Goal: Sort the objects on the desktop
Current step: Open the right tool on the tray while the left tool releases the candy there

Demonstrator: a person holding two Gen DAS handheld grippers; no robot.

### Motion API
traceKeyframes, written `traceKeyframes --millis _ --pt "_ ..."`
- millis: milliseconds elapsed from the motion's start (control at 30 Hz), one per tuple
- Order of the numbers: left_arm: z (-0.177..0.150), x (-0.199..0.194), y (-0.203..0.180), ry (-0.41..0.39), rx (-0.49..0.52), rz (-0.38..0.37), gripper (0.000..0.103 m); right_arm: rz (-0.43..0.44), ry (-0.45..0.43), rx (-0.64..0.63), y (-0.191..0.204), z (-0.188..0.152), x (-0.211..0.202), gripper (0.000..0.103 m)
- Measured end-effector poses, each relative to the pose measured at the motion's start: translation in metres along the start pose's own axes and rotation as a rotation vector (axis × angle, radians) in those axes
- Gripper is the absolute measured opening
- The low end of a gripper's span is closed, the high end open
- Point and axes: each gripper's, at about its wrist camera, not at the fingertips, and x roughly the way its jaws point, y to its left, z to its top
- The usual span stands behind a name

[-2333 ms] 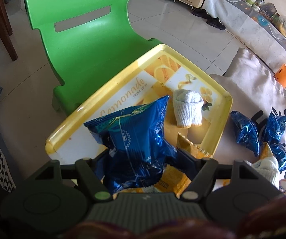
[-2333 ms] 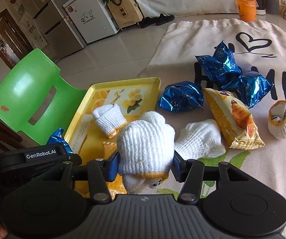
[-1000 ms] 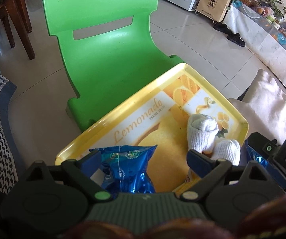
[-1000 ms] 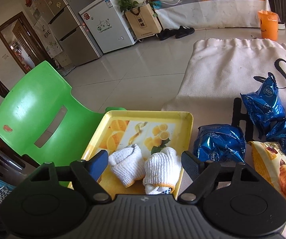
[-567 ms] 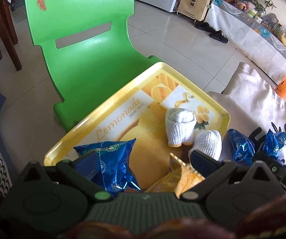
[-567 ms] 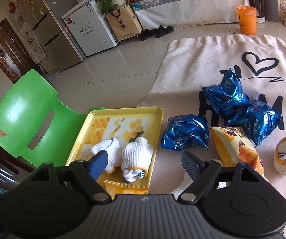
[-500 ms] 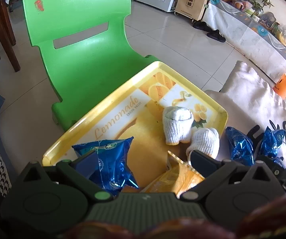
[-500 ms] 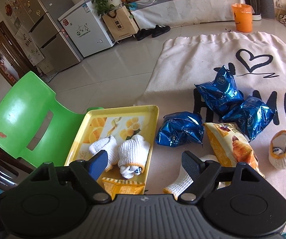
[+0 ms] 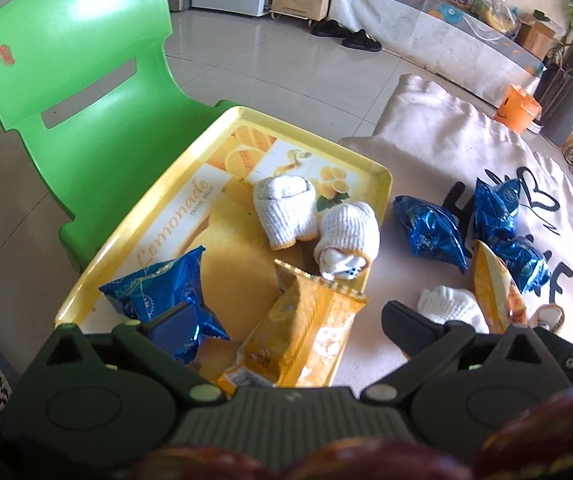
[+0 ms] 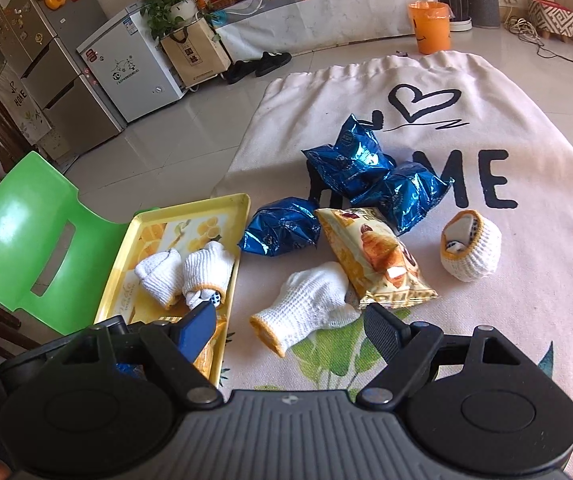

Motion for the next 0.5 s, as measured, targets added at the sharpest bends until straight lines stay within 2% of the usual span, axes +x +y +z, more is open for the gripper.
traceKeyframes --millis 167,500 --pt "-0.011 -0.006 -0.012 -0.008 0.087 -0.033 0.102 -0.029 -0.007 0.033 -0.014 -0.007 -0.016 0.082" --pt "-0.025 -0.014 -0.02 0.025 0.147 -0.108 0.102 -0.07 -0.008 0.07 -0.042 -0.018 -0.039 0.082"
